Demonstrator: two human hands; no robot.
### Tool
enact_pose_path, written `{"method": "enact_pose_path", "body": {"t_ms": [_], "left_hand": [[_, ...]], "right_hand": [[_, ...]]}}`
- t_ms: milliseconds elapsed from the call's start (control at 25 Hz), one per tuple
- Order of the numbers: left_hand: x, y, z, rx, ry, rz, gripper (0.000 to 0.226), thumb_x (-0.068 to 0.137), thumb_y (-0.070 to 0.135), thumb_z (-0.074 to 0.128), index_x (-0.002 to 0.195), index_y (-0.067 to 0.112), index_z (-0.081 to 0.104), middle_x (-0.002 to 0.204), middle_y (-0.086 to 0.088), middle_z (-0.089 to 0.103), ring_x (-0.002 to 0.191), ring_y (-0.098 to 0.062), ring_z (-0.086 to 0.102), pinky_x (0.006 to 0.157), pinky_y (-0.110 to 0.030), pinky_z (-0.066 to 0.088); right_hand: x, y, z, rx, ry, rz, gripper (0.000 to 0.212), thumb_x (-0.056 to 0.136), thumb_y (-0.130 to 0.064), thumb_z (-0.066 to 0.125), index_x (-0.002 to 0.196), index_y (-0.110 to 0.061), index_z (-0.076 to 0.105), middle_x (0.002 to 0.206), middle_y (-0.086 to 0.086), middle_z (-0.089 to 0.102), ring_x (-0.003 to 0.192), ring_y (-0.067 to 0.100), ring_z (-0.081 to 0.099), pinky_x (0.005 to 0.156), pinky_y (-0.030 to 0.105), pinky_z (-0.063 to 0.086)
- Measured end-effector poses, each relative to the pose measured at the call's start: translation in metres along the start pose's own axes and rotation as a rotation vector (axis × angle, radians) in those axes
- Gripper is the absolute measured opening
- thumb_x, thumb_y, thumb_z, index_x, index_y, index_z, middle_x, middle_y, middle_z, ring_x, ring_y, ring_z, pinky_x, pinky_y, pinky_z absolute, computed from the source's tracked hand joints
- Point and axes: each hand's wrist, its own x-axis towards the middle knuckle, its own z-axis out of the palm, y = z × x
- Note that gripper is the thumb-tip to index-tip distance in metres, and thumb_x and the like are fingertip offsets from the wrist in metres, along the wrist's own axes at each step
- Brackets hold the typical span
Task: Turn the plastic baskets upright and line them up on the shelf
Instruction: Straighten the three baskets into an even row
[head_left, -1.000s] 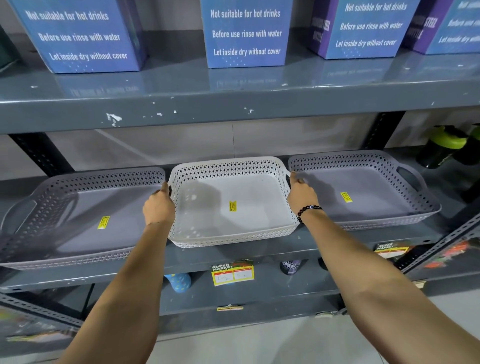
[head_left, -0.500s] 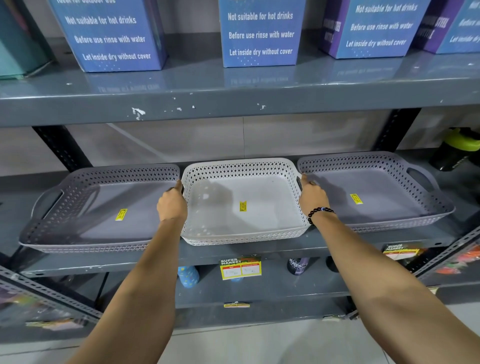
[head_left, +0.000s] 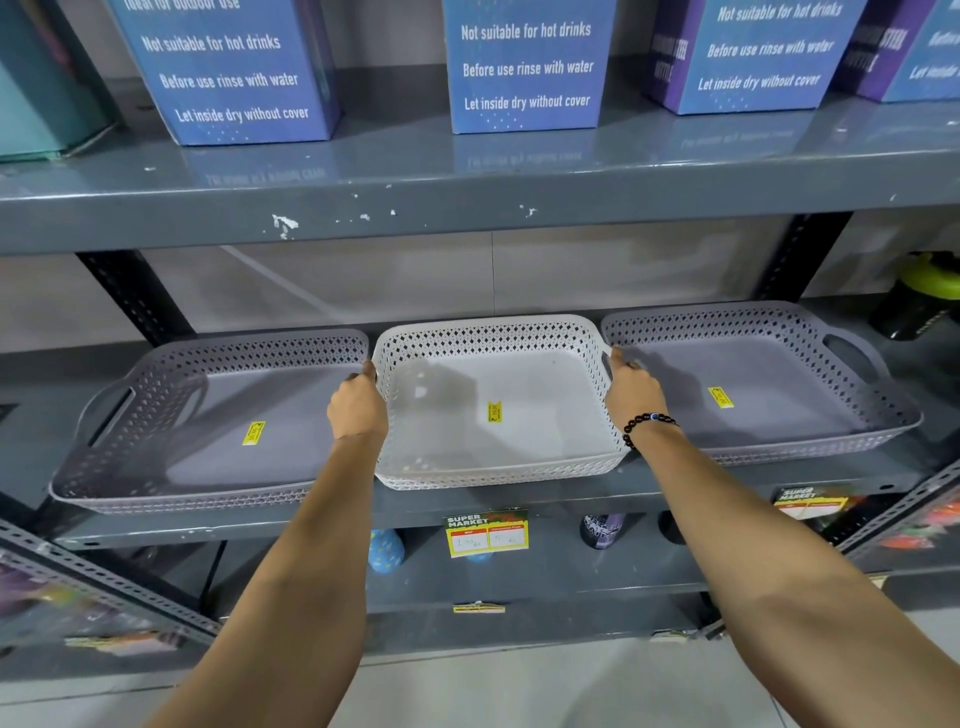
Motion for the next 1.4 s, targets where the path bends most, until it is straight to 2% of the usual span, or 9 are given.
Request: {"method": "enact_pose_path", "body": {"t_ms": [480,1400], "left_hand": [[-0.008,-0.001,-0.001,-0.016,0.018,-0.017,0.056,0.088,-0.011,0.035,0.14,0.01,0.041,0.109,-0.024,0.064,0.099,-0.04,0.061,0.077,-0.043,0.05],[-0.011,-0.008,-0.001,0.009,0.022,0.031,0.056,0.089,-0.01,0.036,0.142,0.008,0.037,0.107,-0.027,0.064,0.095,-0.042,0.062,0.075,-0.044,0.051]], "right_hand": [[-0.007,0.001,-0.005,0.016,-0.021,-0.011,0.063,0.091,0.006,0.036,0.149,-0.003,0.012,0.118,0.025,0.06,0.107,0.035,0.06,0.087,0.042,0.05],[-0.016,-0.003,-0.006,0.046,-0.021,0.031,0.063,0.09,0.008,0.034,0.149,-0.003,0.014,0.113,0.024,0.064,0.101,0.034,0.064,0.081,0.04,0.052]]}}
